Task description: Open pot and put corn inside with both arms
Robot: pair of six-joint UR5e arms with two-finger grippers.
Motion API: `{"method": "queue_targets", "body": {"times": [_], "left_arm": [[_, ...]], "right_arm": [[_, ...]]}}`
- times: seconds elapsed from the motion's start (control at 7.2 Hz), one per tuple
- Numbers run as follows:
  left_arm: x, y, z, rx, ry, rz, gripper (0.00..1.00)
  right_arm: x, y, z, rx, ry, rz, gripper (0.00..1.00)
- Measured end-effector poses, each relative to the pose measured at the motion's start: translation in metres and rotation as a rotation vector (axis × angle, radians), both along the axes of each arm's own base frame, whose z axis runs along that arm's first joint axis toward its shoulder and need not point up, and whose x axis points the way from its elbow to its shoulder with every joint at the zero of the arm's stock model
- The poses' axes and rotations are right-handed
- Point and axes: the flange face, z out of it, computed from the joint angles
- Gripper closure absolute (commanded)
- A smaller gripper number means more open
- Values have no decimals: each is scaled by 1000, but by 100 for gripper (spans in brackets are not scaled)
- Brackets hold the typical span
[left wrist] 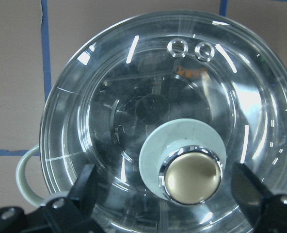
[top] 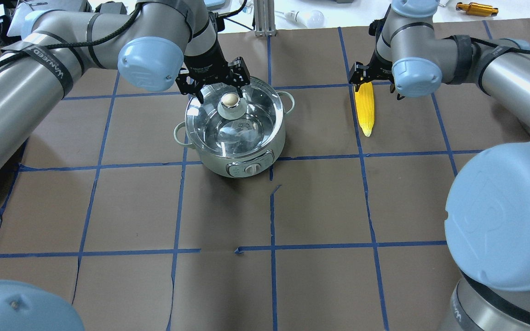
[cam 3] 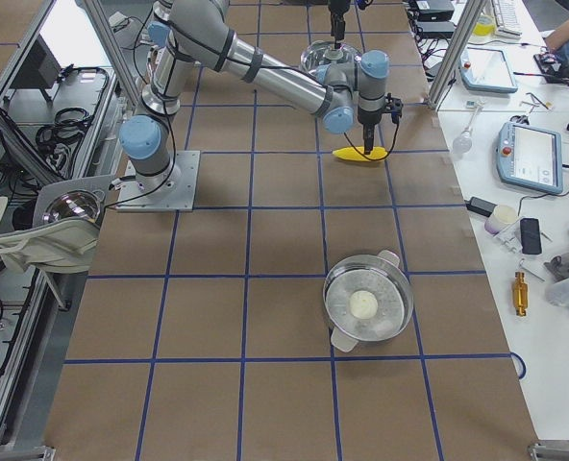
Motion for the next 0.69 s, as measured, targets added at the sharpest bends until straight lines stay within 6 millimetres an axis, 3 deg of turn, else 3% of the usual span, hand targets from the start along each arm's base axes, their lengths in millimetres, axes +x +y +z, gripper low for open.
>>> {"method": "queue_targets", "body": {"times": [0.42,0.56,0.69], "left_arm": [[-18,6,-10,3,-14,7,19],[-19,5,-13,2,-23,5,33],[-19,5,-15,0,-27,3,59]], "right_arm": [[1,-7,-33,26,-28,-8,4],[2,-8,-41,35,-37,-7,35],[2,-9,-47,37,-40,-7,68]]}}
